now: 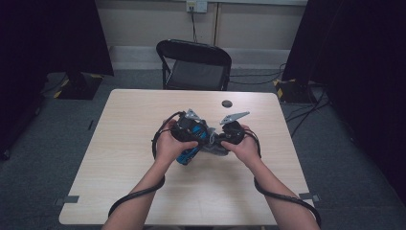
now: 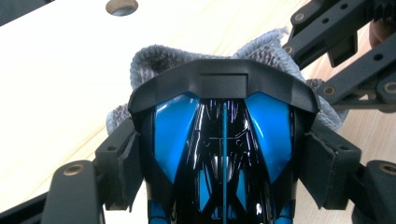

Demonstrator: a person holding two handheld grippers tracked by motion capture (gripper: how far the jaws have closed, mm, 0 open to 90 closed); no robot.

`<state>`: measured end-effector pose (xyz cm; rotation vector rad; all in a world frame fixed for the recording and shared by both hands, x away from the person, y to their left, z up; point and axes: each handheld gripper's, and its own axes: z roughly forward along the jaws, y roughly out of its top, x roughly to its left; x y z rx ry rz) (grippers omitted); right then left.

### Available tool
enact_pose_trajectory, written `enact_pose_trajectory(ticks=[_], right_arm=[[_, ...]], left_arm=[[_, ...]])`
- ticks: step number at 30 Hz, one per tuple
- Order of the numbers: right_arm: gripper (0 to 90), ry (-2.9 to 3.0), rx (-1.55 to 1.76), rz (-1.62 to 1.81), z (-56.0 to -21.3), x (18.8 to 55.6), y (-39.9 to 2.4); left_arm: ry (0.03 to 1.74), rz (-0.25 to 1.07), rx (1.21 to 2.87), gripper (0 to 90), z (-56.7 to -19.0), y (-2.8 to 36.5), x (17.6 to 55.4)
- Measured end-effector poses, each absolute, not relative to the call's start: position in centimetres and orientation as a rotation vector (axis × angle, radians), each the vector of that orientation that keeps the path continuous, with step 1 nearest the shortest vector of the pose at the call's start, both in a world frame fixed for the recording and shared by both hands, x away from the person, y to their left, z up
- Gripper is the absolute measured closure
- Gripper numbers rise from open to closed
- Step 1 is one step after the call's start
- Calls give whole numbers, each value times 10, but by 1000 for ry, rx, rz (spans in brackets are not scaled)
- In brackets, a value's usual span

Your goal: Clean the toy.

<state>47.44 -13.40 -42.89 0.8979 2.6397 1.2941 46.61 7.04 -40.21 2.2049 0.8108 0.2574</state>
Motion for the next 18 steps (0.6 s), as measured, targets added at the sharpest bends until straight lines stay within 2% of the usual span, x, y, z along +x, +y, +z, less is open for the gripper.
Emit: enact_pose_trajectory(ticks=[18], right_arm=[[756,2653,915,1329,-438,470,-130]], left_arm=[[816,244,2191,254,-400,68,472]])
